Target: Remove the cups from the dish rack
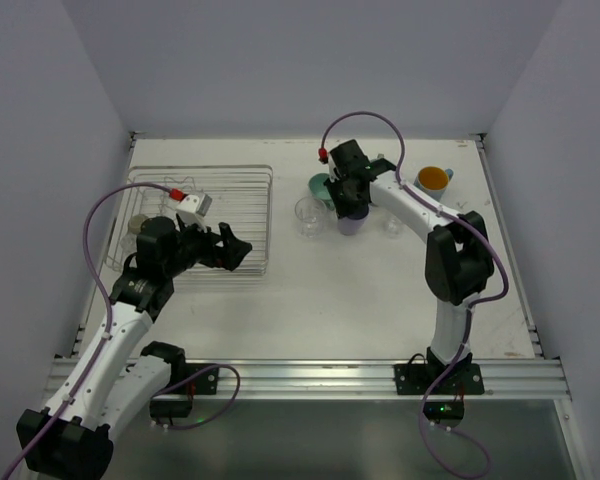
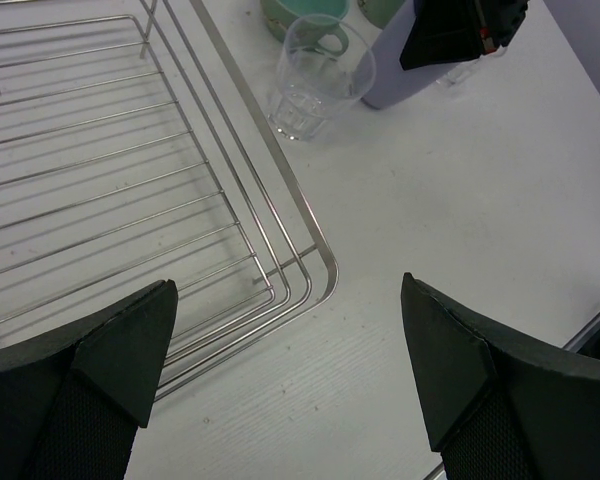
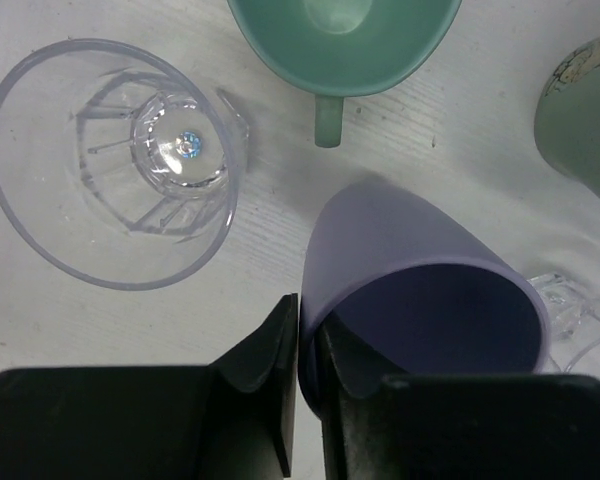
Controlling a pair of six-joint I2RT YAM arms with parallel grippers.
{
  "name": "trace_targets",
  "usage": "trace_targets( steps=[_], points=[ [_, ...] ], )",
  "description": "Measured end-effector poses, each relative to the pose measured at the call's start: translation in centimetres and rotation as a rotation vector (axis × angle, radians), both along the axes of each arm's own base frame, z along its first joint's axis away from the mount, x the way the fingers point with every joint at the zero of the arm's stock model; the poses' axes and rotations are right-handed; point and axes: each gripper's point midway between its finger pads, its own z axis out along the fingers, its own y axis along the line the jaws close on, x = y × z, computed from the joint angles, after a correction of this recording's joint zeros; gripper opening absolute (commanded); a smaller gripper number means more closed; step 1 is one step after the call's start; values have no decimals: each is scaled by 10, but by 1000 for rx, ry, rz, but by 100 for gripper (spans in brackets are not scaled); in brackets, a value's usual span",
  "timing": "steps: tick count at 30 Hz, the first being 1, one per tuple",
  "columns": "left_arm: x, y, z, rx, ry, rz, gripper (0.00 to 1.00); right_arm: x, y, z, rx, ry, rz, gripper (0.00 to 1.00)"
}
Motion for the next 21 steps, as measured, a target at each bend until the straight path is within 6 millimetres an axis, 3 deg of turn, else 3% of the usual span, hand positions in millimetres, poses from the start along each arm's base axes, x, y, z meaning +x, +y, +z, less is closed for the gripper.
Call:
trace_targets(
  steps=[5, 7, 13, 17, 21],
  points=[
    [2, 2, -1, 8, -1, 12, 100, -1, -1, -3, -4, 4, 0, 35],
    [3, 3, -1, 11, -2, 19, 100, 1, 0, -3, -2, 0, -1, 49],
    [7, 10, -2, 24, -5, 58, 100, 3, 1, 3, 17, -31, -10, 73],
    [14, 24, -2, 42, -13, 129, 100, -6, 1, 33, 75, -103, -17, 91],
    [21, 45, 2, 67, -37, 248, 100, -28, 4, 96, 214, -263, -10, 95]
  ],
)
